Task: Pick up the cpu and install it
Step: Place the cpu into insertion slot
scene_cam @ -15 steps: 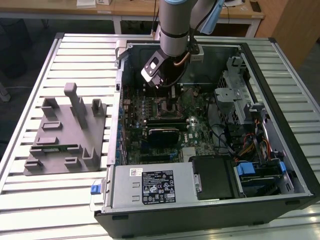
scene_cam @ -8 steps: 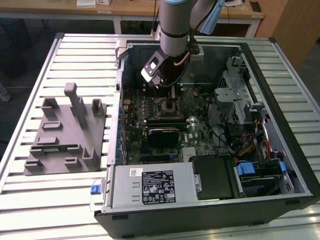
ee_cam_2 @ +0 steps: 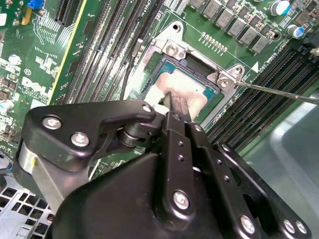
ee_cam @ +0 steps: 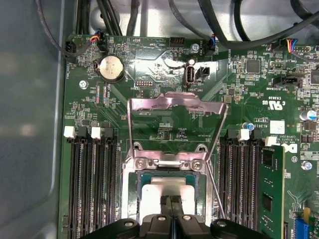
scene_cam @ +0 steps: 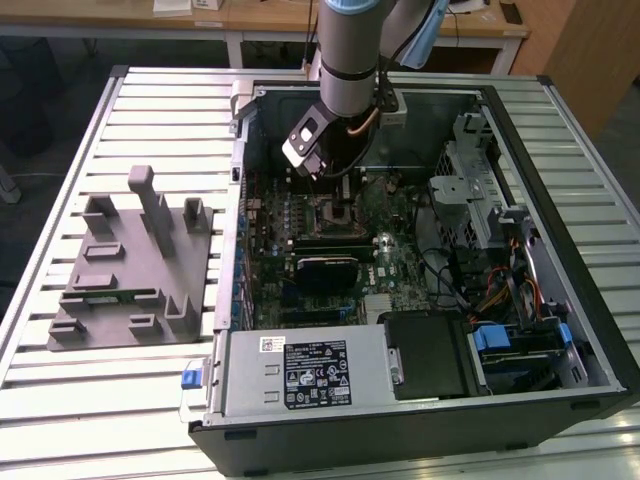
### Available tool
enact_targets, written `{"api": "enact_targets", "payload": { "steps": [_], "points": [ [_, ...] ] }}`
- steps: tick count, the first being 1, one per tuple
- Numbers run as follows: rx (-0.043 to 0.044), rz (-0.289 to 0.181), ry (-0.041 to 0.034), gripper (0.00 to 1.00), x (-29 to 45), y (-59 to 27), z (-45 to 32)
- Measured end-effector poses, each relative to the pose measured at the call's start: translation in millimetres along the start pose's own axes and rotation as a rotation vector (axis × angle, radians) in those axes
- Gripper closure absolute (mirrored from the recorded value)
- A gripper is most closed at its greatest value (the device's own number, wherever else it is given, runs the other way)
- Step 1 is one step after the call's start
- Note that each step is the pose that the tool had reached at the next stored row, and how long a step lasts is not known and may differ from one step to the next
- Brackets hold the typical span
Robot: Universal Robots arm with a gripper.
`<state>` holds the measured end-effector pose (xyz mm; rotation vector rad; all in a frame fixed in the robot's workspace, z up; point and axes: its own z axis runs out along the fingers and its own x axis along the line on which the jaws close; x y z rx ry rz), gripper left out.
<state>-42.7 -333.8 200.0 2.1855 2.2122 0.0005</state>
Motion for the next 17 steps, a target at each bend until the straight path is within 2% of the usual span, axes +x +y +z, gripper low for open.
{"api": "enact_targets", "payload": {
  "steps": [11, 14, 17],
  "points": [
    [-0.0002, 0.0, 0.0004, 0.89, 0.1, 0.0, 0.2],
    [-0.0002, 0.0, 0.0003, 0.89, 0.0, 0.1, -3.6],
    [-0.0002, 0.0, 0.0002, 0.89, -0.2, 0.3, -10.6]
  ]
}}
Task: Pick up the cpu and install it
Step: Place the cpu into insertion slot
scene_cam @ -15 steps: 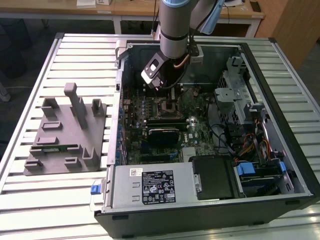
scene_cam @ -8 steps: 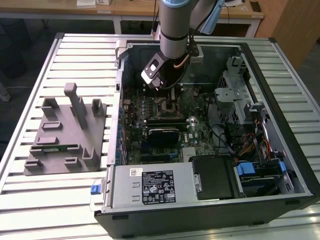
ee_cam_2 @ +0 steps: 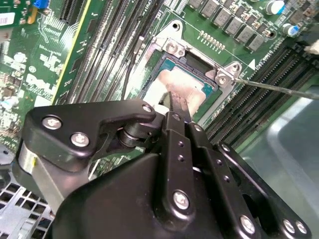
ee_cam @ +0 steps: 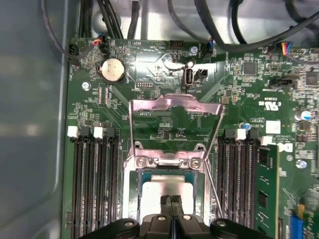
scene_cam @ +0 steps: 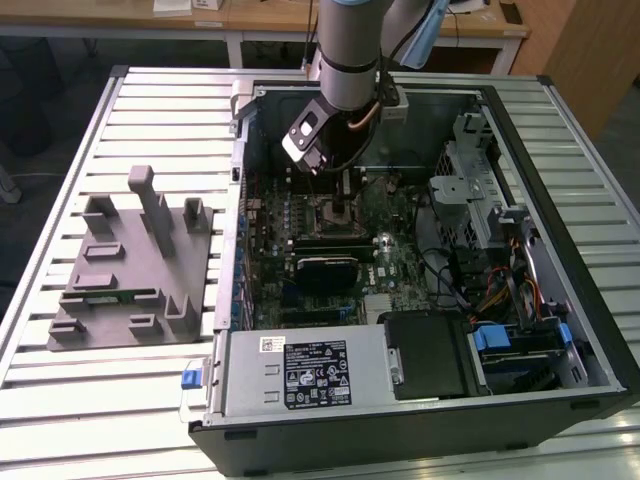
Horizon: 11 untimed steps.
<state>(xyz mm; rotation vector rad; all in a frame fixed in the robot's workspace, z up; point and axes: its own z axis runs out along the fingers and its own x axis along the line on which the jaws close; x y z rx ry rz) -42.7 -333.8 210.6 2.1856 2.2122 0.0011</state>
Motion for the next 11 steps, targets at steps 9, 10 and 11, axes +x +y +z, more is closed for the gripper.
{"api": "enact_targets", "payload": {
  "steps": [9, 10, 11],
  "points": [
    [-0.0006, 0.0, -0.0002, 0.89, -0.6, 0.7, -27.3],
    [-0.0009, 0.0, -0.0001, 0.89, -0.7, 0.7, -30.5],
    [-0.0011, 0.0, 0.0, 0.89, -0.7, 0.8, -33.4]
  ]
}}
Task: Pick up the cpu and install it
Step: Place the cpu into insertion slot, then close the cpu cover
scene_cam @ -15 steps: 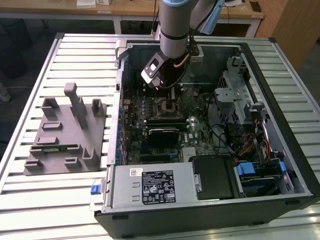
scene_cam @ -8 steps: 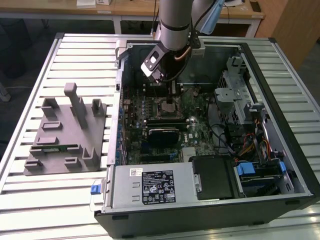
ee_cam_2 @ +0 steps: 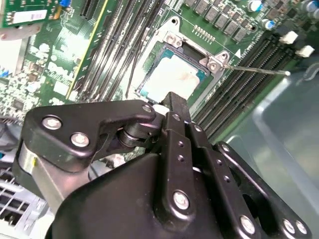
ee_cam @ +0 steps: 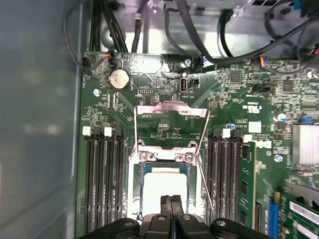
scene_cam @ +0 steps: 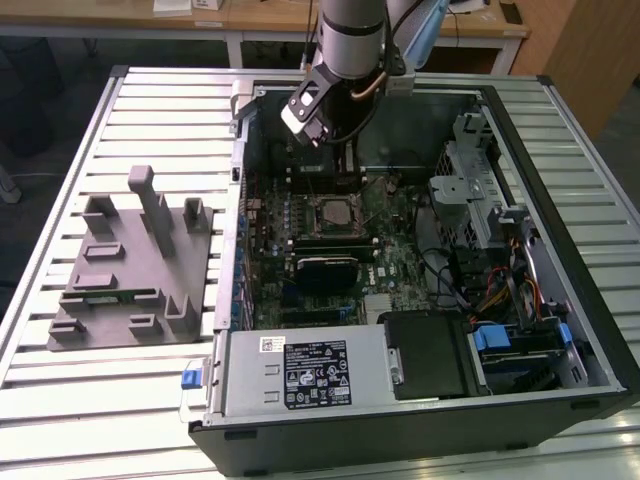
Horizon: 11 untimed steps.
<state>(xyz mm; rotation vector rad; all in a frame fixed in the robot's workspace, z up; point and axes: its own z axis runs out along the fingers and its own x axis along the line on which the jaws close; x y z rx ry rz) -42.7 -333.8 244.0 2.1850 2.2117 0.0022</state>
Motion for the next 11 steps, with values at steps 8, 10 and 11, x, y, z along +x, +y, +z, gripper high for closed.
{"api": "enact_targets", "payload": {
  "steps": [8, 10, 11],
  "points": [
    [-0.0007, 0.0, 0.0002, 0.89, -0.2, 0.2, -10.1],
    [-0.0006, 0.0, 0.0, 0.89, -0.2, 0.2, -10.8],
    [-0.0006, 0.0, 0.0, 0.89, -0.2, 0.2, -10.8]
  ]
}}
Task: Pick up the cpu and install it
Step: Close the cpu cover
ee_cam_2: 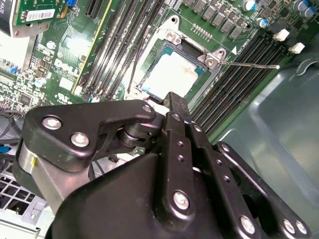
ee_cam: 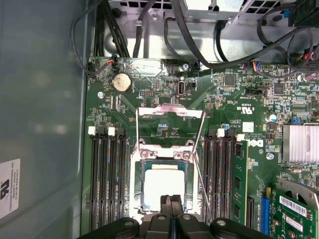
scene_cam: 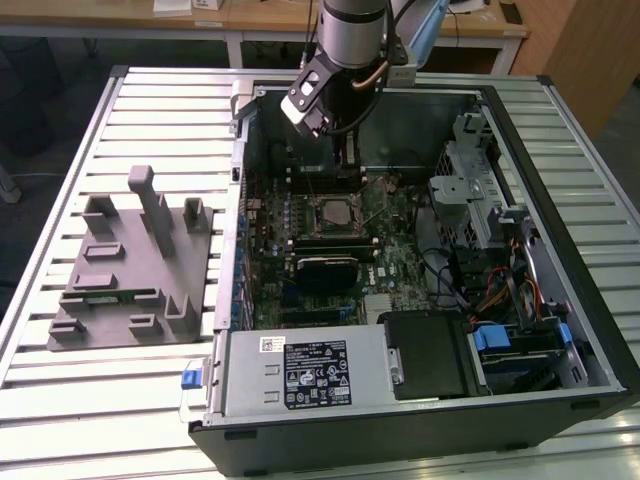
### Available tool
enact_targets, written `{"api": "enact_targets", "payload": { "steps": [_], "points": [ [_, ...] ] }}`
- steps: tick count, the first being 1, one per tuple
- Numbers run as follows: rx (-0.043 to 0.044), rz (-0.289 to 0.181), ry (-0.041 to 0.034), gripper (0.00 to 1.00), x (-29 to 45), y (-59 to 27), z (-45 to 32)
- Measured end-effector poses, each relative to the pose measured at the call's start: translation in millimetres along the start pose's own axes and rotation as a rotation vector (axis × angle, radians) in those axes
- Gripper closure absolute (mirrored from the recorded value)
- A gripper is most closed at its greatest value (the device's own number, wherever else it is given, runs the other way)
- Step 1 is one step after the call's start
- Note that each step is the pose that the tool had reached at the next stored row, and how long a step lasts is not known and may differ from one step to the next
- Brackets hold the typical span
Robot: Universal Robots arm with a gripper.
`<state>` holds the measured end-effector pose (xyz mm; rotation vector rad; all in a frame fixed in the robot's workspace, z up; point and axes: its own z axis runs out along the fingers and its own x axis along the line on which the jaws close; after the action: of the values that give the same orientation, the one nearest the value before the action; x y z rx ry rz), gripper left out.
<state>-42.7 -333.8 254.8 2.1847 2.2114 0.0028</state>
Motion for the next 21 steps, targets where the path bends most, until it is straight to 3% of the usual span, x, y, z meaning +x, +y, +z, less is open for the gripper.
{"api": "enact_targets", "payload": {
  "steps": [12, 16, 21],
  "points": [
    [0.0, 0.0, -0.0001, 0.89, 0.0, 3.6, -0.2],
    [0.0001, 0.0, 0.0, 0.89, -0.1, 11.1, 0.0],
    [0.0006, 0.0, 0.0001, 0.89, -0.4, 29.5, 0.5]
  ]
}}
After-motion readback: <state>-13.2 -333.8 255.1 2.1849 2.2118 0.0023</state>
